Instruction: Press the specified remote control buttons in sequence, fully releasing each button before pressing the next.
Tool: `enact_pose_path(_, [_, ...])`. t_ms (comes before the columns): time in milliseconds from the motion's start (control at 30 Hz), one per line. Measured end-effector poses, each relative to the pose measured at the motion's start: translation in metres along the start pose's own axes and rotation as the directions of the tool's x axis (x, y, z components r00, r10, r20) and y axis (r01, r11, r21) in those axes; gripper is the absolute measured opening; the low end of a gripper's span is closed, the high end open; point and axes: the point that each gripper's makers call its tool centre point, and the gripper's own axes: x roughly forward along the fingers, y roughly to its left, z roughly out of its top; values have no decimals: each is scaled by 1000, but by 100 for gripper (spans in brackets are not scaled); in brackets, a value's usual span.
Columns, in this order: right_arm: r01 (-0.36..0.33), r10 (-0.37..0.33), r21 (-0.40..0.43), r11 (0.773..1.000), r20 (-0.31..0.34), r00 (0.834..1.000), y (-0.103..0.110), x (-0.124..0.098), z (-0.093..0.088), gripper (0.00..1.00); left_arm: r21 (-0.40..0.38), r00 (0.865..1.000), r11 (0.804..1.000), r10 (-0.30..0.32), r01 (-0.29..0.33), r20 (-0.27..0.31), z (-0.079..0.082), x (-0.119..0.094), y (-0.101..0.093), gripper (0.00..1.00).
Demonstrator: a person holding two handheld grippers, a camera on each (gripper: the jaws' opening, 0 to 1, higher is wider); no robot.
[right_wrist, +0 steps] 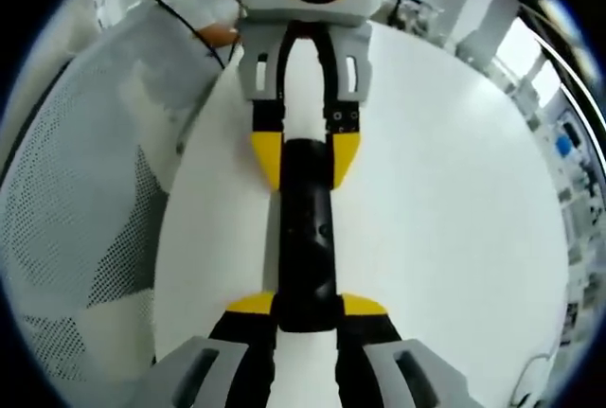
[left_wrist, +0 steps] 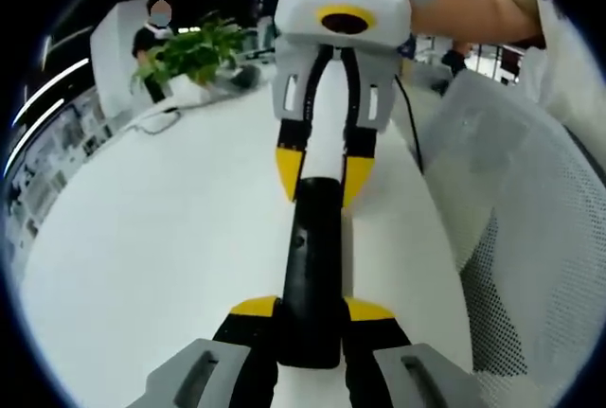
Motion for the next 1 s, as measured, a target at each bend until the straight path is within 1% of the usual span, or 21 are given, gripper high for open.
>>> enact_pose_path(467, [30, -30, 12, 999, 8, 1000, -27, -7, -4, 21, 33, 1000, 999, 1, -1, 0, 11, 2, 29, 24])
enact_pose_path(567, [35, -36, 16, 999, 7, 999, -35, -9, -6, 21, 42, 1000, 999, 3, -4, 7, 15, 1, 38, 24])
enact_pose_path(800, [43, -43, 21, 999, 14, 999, -52, -9, -8, 21, 49, 1000, 999, 2, -2, 7, 18, 3, 53, 24])
enact_pose_path(933, [49, -49, 30, 998, 21, 999, -63, -9, -11, 21, 49, 1000, 999, 5, -5, 12, 20, 3, 68, 24])
enact_pose_path(1000, [50, -51, 31, 998, 22, 998, -66, -9, -11, 21, 52, 1000, 999, 5, -6, 12, 20, 4, 71, 24])
